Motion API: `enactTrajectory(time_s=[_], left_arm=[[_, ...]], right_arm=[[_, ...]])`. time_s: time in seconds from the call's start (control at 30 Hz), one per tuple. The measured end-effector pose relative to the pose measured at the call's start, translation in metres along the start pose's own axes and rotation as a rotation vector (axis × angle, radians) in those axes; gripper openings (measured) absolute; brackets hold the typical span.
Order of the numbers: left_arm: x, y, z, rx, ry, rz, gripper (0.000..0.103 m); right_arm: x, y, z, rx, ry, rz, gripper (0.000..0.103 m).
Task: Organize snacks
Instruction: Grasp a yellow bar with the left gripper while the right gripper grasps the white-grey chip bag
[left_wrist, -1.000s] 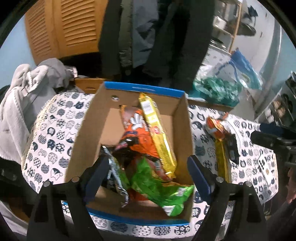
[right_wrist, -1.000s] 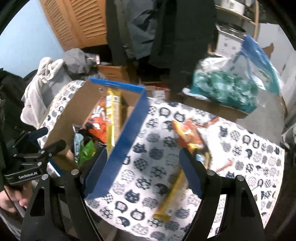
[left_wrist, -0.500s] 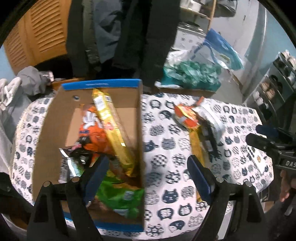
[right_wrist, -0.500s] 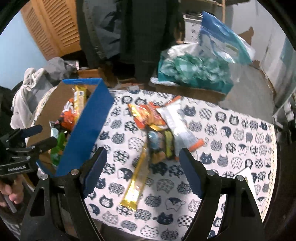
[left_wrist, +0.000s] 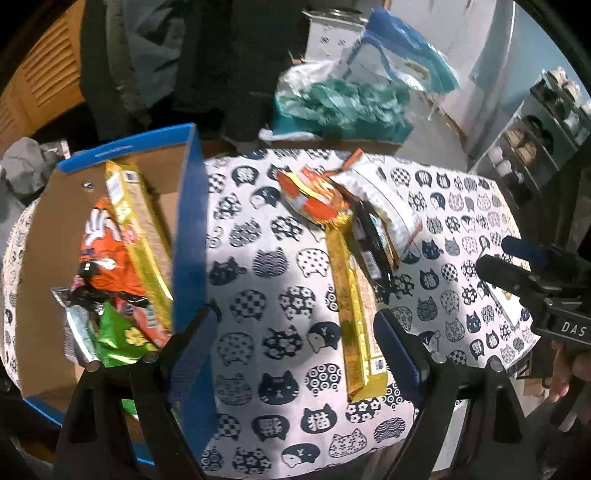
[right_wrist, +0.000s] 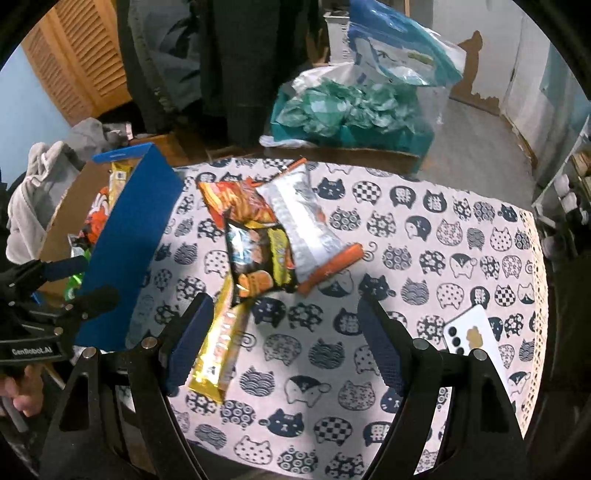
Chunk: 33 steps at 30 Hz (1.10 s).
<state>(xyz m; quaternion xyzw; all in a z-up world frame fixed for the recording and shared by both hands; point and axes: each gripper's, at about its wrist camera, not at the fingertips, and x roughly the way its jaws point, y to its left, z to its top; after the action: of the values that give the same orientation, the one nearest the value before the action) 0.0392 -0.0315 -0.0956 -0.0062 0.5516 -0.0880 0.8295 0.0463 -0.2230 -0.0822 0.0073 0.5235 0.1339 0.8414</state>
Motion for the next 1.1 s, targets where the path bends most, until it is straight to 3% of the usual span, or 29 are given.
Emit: enactTrajectory(time_s=[0.63, 0.93, 1.03, 1.1], left_arm=[[0.088, -0.051, -0.007, 0.033, 0.143, -0.011, 0.088], [0.119, -0.056, -0.006, 0.055, 0.15, 0.026, 0.088], [0.123, -0.054, -0.008, 0.075, 0.148, 0.034, 0.081], [0.122, -0.053, -0.009, 0.08, 0.141, 0.025, 0.069]], right_arm=[[0.028, -0.034, -0.006, 0.069, 0.053, -0.008, 0.08], [0.035, -0.044, -0.004, 0.09, 0.059, -0.004, 0.08], [0.041, -0.046, -0.001, 0.088, 0.068, 0.002, 0.08], [0.045, -0.045, 0.002, 0.08, 0.075, 0.005, 0.08]])
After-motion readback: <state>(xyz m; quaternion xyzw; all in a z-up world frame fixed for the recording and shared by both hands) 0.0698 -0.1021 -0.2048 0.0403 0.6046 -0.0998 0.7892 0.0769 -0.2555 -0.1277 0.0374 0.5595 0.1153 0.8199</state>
